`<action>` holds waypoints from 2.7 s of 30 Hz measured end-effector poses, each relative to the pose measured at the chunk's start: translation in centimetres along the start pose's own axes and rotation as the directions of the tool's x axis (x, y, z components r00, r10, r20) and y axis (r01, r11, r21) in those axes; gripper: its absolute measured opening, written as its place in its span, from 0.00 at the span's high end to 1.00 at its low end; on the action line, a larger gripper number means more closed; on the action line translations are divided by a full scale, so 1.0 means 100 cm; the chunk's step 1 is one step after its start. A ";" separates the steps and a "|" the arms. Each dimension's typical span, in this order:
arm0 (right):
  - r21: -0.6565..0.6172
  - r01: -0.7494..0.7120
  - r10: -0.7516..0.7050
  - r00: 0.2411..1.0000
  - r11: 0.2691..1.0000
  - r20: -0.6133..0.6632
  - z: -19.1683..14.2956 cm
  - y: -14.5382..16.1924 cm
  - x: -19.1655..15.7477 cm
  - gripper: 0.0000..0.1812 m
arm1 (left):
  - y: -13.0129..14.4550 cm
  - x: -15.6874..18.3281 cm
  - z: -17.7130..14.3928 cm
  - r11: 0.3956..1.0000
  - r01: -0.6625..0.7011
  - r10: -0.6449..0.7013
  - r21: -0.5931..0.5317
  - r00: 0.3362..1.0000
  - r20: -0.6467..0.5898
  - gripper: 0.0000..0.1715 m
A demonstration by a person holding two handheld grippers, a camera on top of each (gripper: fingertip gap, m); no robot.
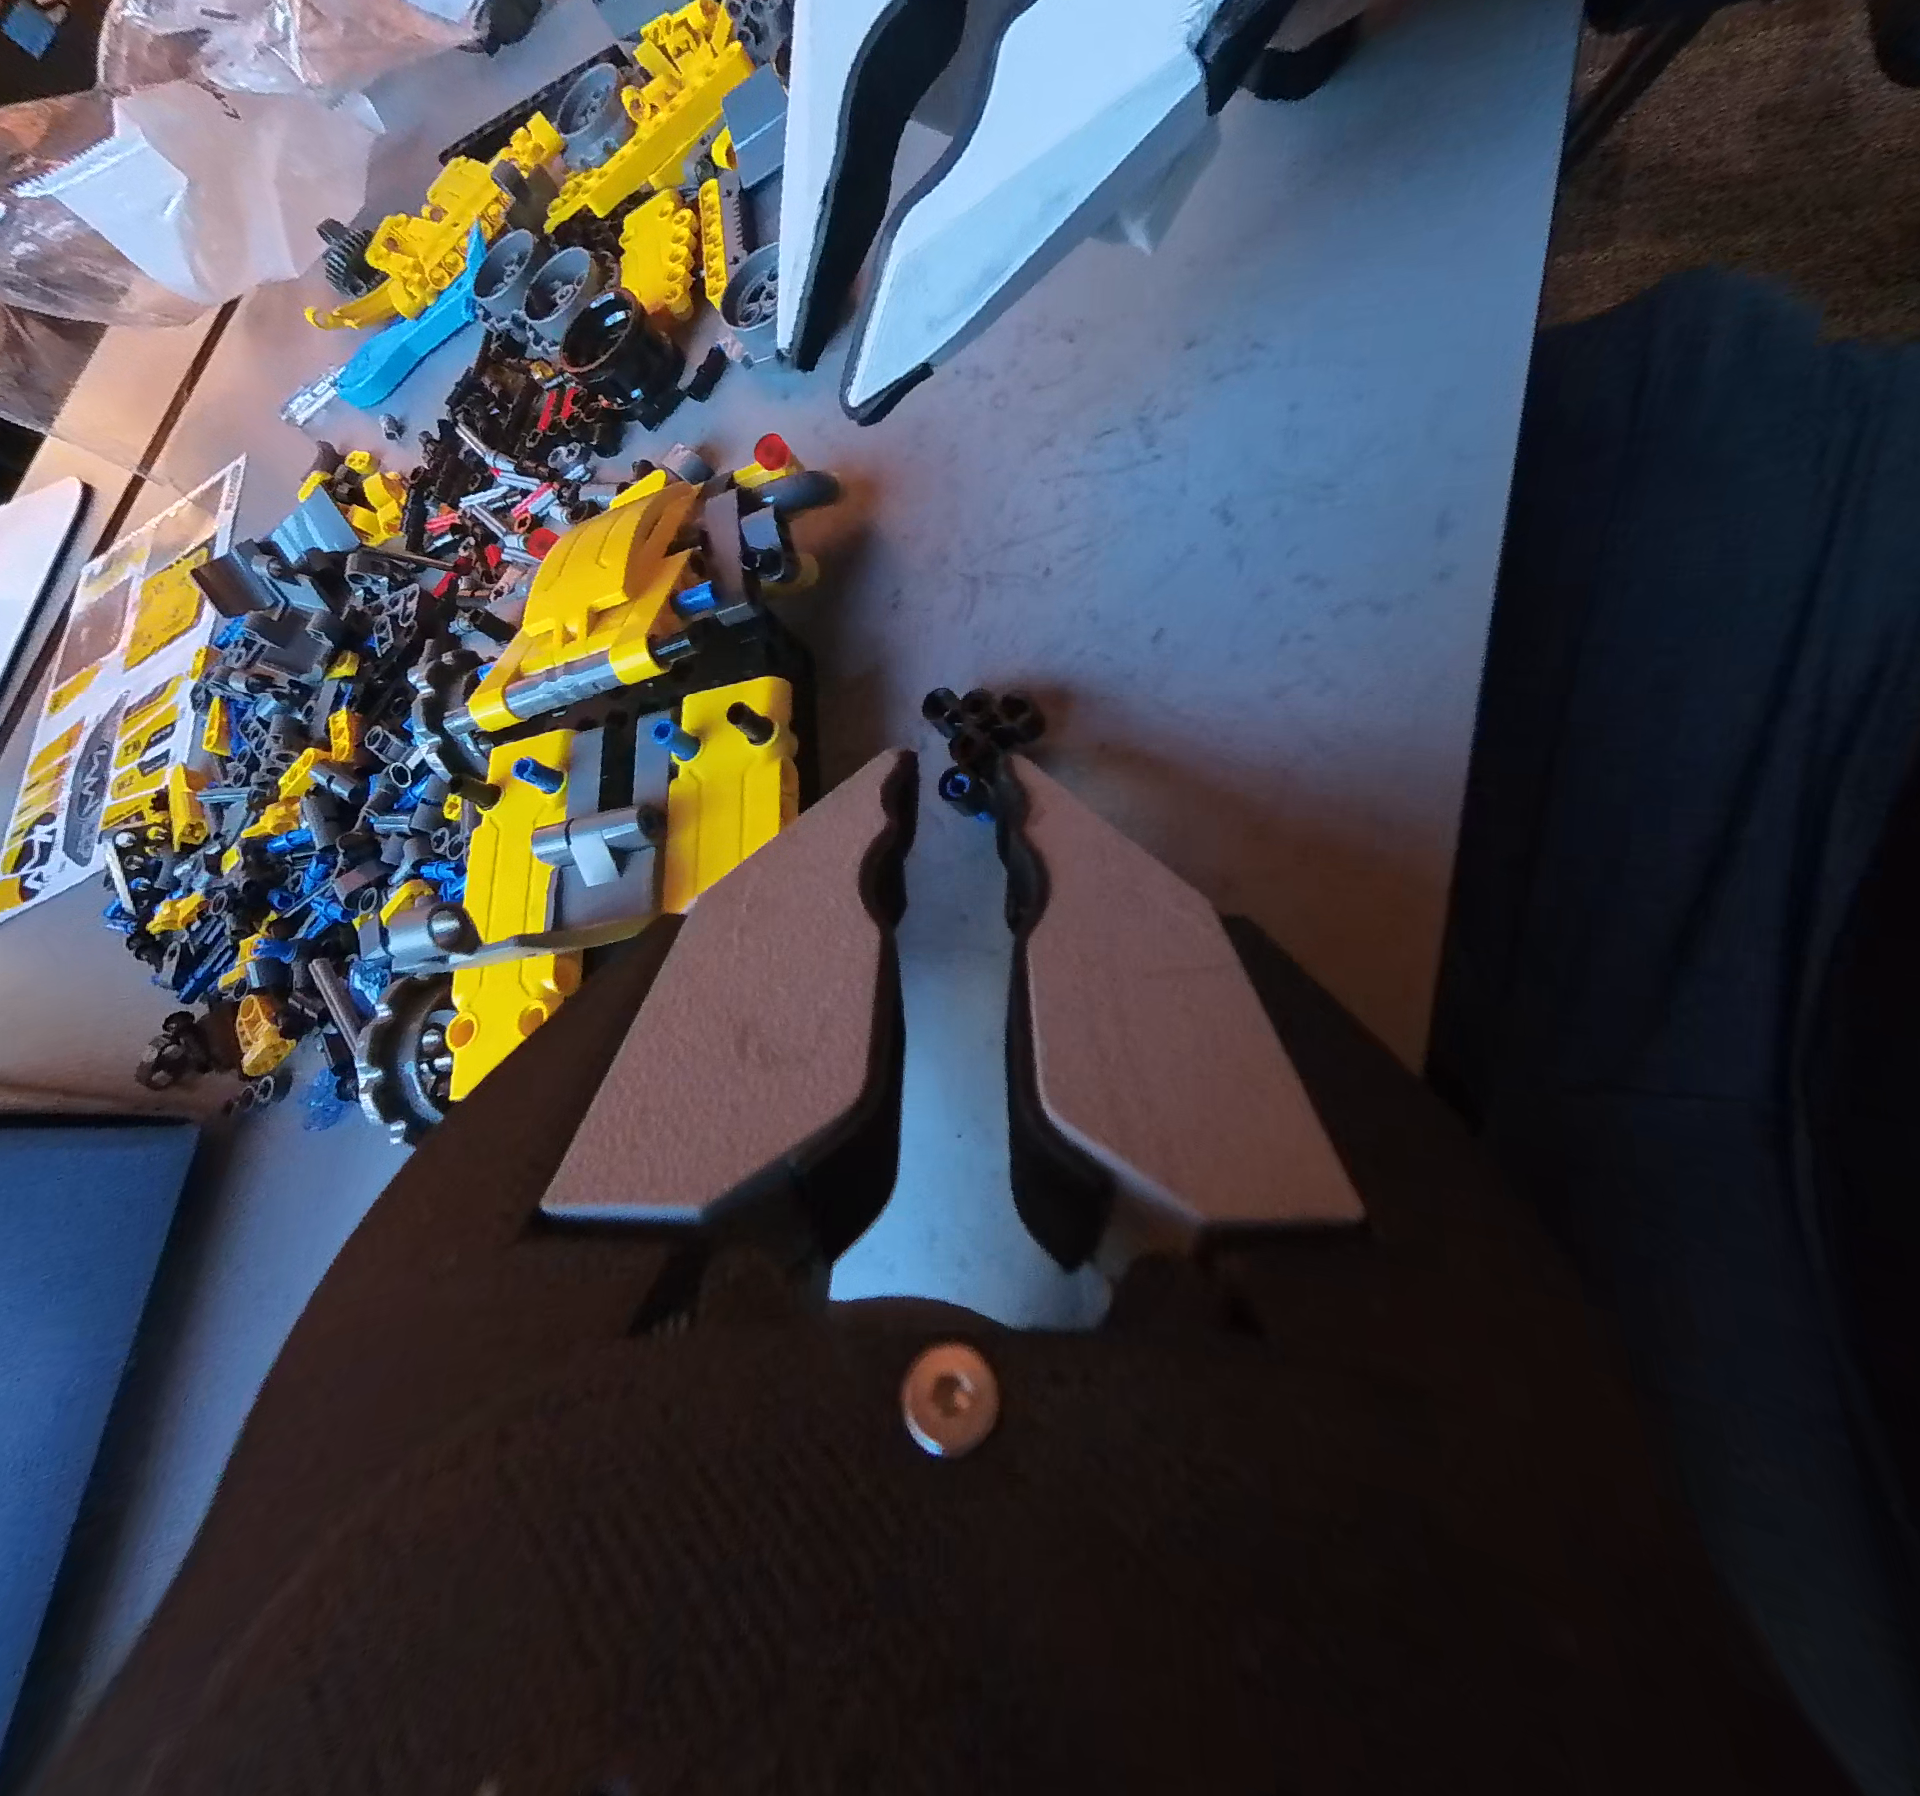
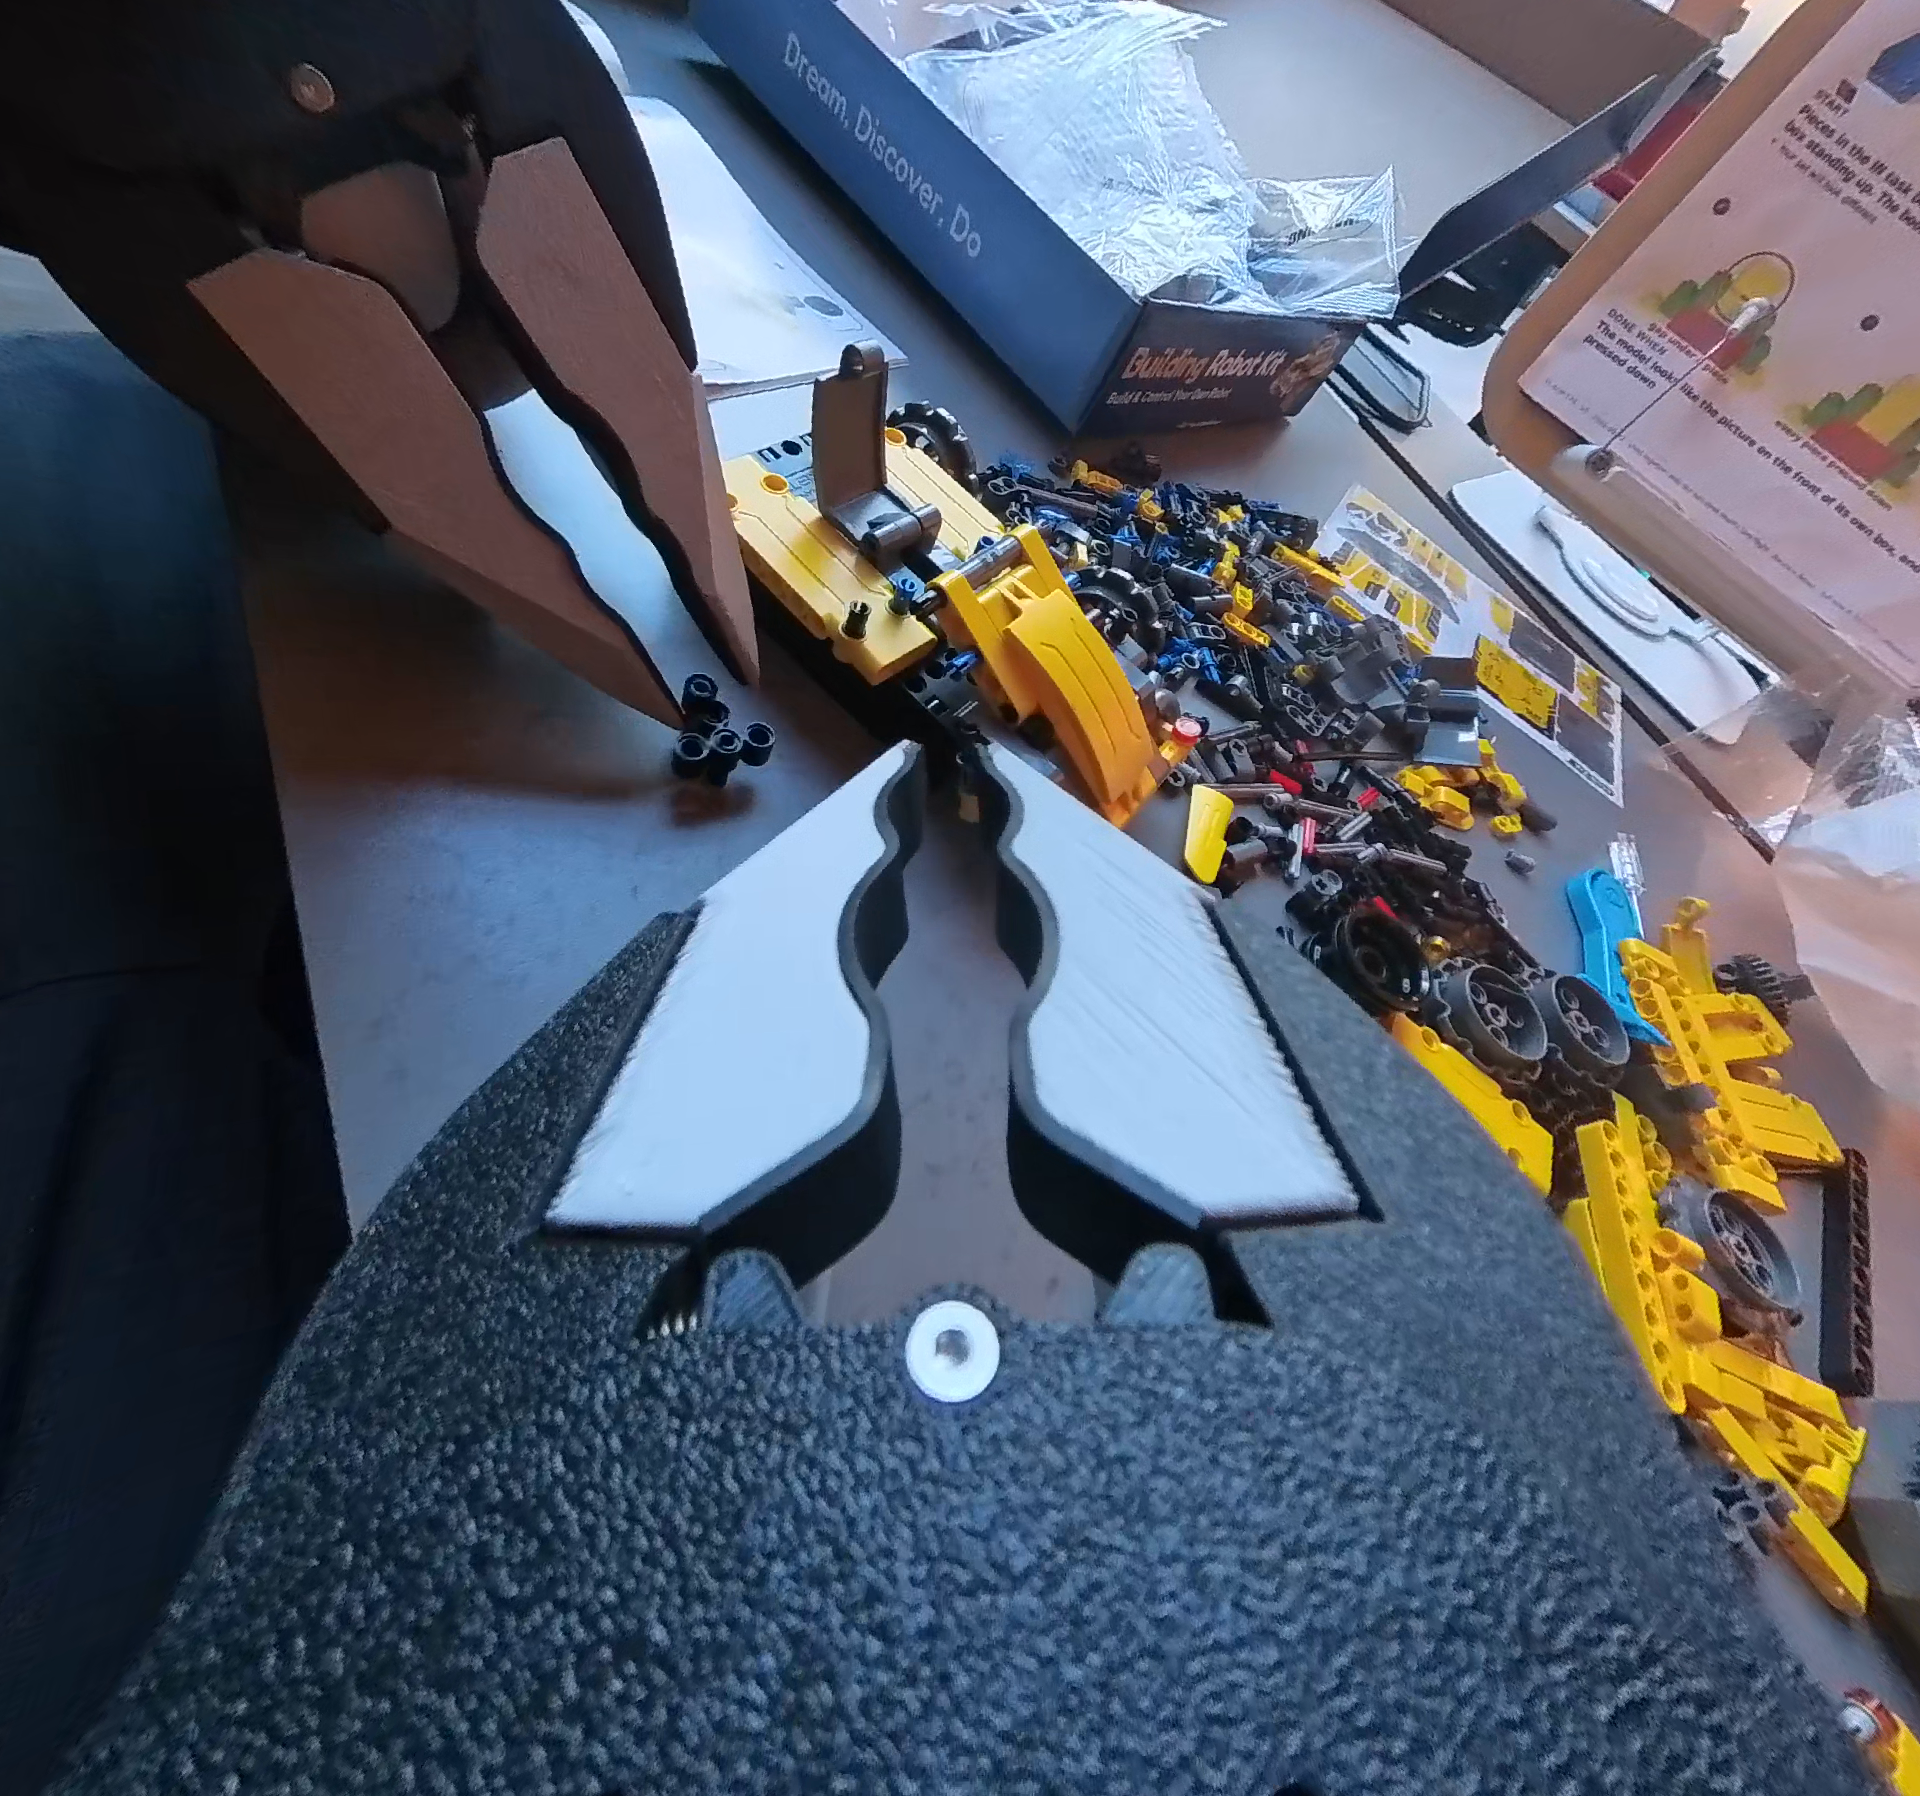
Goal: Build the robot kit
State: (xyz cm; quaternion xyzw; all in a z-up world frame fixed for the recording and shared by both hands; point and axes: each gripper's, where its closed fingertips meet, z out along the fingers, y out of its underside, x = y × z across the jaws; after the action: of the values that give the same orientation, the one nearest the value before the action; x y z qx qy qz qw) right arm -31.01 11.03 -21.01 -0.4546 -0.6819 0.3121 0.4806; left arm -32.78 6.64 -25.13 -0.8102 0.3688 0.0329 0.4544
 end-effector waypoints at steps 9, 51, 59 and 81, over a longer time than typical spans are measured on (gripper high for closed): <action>-0.009 0.004 -0.004 1.000 1.000 -0.027 0.001 0.001 0.004 0.95 | -0.003 -0.005 -0.003 1.000 0.012 -0.013 0.027 0.999 0.033 0.89; -0.202 -0.492 0.472 0.870 0.847 -0.140 -0.055 0.073 0.053 0.86 | -0.007 -0.007 -0.017 0.988 0.096 -0.091 0.118 0.995 -0.048 0.80; -0.281 -0.490 0.471 0.871 0.825 -0.138 -0.056 0.084 0.043 0.86 | -0.006 -0.005 -0.017 0.992 0.052 -0.051 0.112 0.999 -0.018 0.80; -0.402 -0.443 0.481 0.877 0.801 -0.007 -0.024 0.077 0.007 0.97 | -0.005 -0.003 -0.015 0.996 0.020 -0.020 0.091 1.000 -0.007 0.81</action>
State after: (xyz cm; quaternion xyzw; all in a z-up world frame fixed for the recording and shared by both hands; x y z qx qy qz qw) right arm -26.35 14.66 -26.58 -0.6782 -0.6208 0.2982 0.2562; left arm -33.11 5.84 -23.84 -0.7924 0.3630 0.0092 0.4901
